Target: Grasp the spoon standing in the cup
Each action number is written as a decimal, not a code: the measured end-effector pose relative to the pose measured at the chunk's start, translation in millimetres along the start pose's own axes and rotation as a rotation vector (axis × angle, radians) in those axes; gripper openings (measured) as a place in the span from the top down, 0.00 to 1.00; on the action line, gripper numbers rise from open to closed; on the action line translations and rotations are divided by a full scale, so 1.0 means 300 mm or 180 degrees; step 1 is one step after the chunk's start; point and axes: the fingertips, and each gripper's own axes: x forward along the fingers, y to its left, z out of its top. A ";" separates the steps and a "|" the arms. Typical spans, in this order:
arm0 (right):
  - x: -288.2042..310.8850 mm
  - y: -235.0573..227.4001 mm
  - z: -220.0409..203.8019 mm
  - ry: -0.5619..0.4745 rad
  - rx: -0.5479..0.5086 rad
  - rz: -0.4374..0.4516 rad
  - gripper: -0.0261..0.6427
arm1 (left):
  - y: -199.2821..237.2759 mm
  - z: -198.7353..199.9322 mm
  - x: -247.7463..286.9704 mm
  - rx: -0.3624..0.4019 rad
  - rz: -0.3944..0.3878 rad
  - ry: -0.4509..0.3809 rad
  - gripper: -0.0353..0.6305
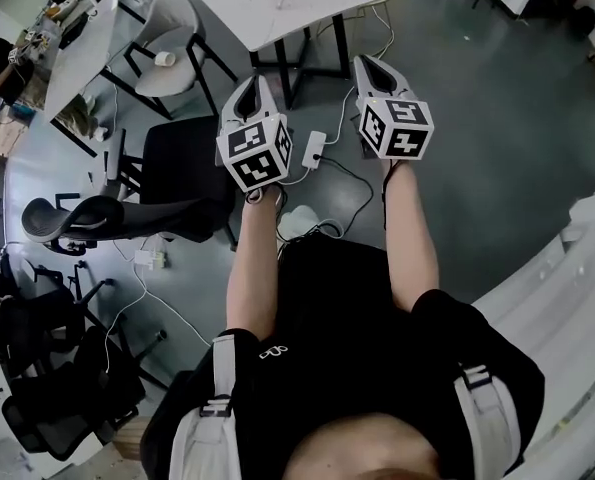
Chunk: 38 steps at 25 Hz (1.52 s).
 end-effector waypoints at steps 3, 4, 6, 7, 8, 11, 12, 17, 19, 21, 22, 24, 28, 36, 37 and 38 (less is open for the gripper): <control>0.034 0.024 -0.006 0.0008 -0.0017 0.0085 0.95 | 0.034 -0.004 0.024 -0.0067 0.0029 0.0018 0.92; 0.049 0.028 -0.010 0.0015 -0.0019 0.0111 0.95 | 0.043 -0.007 0.038 -0.0087 0.0033 0.0029 0.92; 0.084 0.027 -0.025 0.0042 -0.0015 0.0129 0.95 | 0.057 -0.020 0.074 -0.0108 0.0025 0.0055 0.92; 0.103 0.021 -0.034 0.0059 -0.0002 0.0119 0.95 | 0.062 -0.028 0.095 -0.0111 0.0012 0.0070 0.92; 0.124 0.014 -0.042 0.0072 0.0021 0.0106 0.95 | 0.069 -0.037 0.119 -0.0115 -0.0003 0.0083 0.92; 0.194 -0.002 -0.029 0.0048 0.0042 0.0097 0.95 | 0.095 -0.067 0.205 -0.0178 -0.0037 0.0132 0.92; 0.216 -0.003 -0.022 0.0033 0.0023 0.0104 0.95 | 0.105 -0.080 0.236 -0.0214 -0.0045 0.0156 0.92; 0.376 -0.028 -0.039 0.0055 0.0057 0.0115 0.95 | 0.142 -0.127 0.433 -0.0290 -0.0147 0.0336 0.92; 0.451 -0.046 -0.072 0.0138 0.0112 0.0090 0.95 | 0.161 -0.147 0.508 -0.0287 -0.0181 0.0441 0.92; 0.530 -0.065 -0.109 0.0210 0.0175 0.0069 0.95 | 0.187 -0.167 0.583 -0.0279 -0.0204 0.0530 0.92; 0.576 -0.077 -0.126 0.0245 0.0201 0.0054 0.95 | 0.204 -0.176 0.628 -0.0292 -0.0210 0.0566 0.92; 0.670 -0.092 -0.161 0.0342 0.0230 0.0028 0.95 | 0.244 -0.198 0.713 -0.0342 -0.0214 0.0648 0.92; 0.860 -0.084 -0.198 0.0489 0.0153 0.0088 0.95 | 0.331 -0.228 0.870 -0.0459 -0.0227 0.0724 0.92; 1.264 0.063 -0.240 0.0638 -0.0026 0.0403 0.95 | 0.497 -0.248 1.115 -0.0543 -0.0361 0.0771 0.92; 1.293 0.075 -0.242 0.0645 -0.0047 0.0439 0.95 | 0.509 -0.251 1.138 -0.0571 -0.0357 0.0777 0.92; 1.313 0.079 -0.250 0.0662 -0.0058 0.0458 0.95 | 0.519 -0.258 1.158 -0.0603 -0.0356 0.0791 0.92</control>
